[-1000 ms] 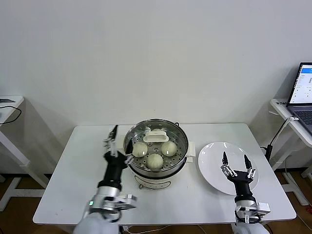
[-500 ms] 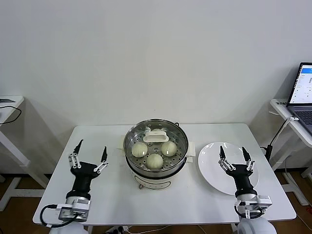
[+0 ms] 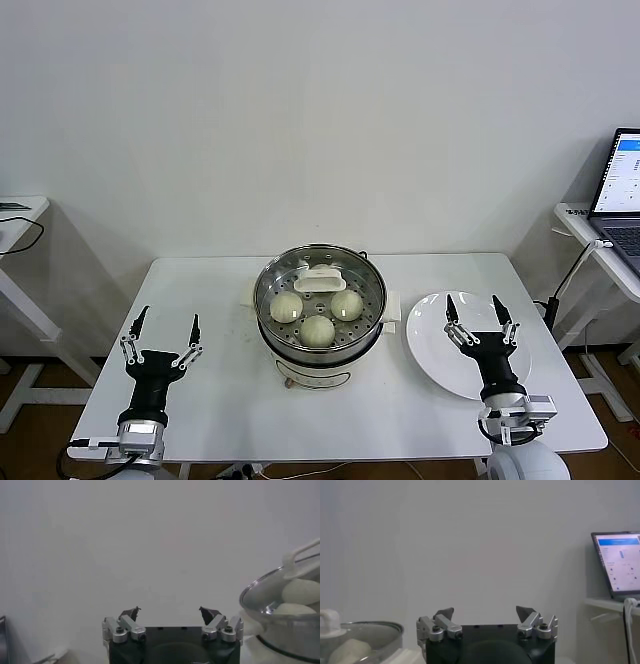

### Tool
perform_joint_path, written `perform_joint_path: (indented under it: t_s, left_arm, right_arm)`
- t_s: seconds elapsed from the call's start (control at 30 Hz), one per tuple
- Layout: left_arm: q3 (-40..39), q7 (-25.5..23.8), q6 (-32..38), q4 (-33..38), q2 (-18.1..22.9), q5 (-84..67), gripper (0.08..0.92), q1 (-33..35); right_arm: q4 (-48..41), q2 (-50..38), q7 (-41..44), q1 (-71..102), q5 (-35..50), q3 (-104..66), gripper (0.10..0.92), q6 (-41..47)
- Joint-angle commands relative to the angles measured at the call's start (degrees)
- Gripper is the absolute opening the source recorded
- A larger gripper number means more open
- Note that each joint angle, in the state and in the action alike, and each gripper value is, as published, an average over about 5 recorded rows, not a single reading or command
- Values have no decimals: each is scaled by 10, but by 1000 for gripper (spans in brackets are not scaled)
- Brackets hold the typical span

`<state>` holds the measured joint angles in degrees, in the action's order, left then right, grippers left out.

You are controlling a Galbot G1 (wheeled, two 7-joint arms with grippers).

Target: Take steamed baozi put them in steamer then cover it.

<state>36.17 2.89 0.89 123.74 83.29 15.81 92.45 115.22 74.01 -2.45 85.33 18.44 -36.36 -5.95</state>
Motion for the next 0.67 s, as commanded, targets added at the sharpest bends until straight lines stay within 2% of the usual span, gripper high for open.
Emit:
perform_joint_path:
  t_s: [0.03, 0.67]
  left_arm:
    - [10, -1, 18, -8, 7, -24, 823, 14]
    - [7, -2, 17, -5, 8, -20, 823, 21]
  right_arm:
    - [8, -2, -1, 4, -12, -1, 823, 9]
    - [5, -6, -1, 5, -14, 7, 823, 10]
